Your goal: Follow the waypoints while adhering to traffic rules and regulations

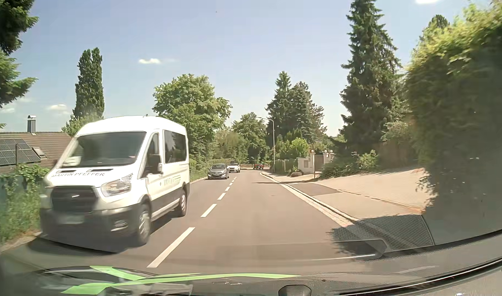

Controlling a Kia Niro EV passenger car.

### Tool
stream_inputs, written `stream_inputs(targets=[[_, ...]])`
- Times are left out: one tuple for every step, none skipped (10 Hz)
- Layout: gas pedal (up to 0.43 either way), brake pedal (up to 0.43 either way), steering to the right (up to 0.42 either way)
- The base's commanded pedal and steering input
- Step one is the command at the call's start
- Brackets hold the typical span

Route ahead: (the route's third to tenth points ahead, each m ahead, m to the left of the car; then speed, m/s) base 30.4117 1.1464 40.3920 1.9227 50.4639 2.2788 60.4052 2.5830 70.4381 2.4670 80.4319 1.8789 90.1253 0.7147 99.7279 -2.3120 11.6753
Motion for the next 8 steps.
stream_inputs(targets=[[0.047, 0.0, -0.029], [0.067, 0.0, -0.029], [0.079, 0.0, -0.029], [0.079, 0.0, -0.028], [0.079, 0.0, -0.028], [0.087, 0.0, -0.027], [0.087, 0.0, -0.023], [0.087, 0.0, -0.018]])
